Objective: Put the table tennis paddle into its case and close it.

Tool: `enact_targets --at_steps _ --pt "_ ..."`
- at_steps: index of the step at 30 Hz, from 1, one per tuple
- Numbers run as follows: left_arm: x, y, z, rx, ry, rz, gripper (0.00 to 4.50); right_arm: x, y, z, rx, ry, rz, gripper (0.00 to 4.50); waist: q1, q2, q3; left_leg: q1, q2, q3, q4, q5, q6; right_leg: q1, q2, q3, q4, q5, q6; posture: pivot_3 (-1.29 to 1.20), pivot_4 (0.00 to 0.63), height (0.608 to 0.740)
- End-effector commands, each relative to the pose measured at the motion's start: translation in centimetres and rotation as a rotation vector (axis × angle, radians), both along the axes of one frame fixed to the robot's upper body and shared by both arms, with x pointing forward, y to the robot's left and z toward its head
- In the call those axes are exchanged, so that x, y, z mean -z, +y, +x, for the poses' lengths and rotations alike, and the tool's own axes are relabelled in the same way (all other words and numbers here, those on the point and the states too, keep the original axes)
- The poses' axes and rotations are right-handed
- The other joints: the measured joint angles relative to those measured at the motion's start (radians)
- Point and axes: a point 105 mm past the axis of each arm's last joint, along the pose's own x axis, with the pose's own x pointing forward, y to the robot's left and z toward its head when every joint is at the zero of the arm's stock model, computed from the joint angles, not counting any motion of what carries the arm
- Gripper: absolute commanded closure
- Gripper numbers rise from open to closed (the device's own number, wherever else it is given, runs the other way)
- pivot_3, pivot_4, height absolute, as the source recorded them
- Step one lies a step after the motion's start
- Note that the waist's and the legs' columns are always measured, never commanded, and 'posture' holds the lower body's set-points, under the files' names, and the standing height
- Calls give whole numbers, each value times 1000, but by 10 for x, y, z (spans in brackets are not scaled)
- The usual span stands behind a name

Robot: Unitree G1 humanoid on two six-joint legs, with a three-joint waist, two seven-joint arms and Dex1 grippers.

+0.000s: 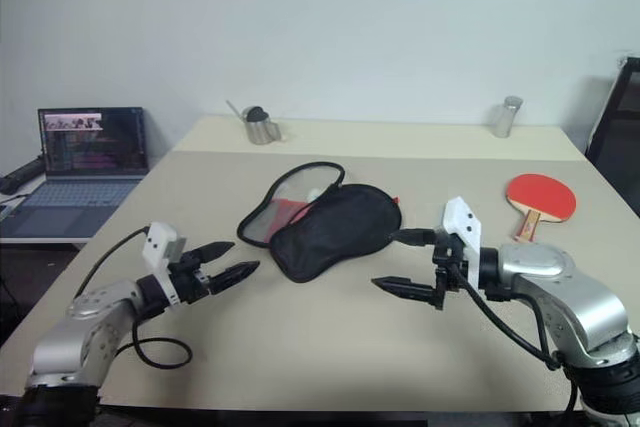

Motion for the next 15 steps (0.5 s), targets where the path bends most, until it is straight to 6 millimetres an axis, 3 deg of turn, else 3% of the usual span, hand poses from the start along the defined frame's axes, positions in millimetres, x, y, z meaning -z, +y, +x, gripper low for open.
enact_targets --at_steps 1,7,15 --pt "-1 -11 9 11 -18 -28 0 -9 2 0 -7 -63 6 38 2 -1 1 -1 0 0 0 0 0 0 0 0 0 0 0 0 150 740" --pt "14 -33 14 66 52 -49 0 -7 0 3 20 -79 17 38 2 -2 1 -1 0 -1 0 0 0 0 0 -1 0 0 0 0 150 740" --pt "16 -50 23 90 59 -57 0 -3 -3 3 49 -82 37 38 2 -2 1 -1 0 -1 0 0 0 0 0 -1 0 0 0 0 150 740"
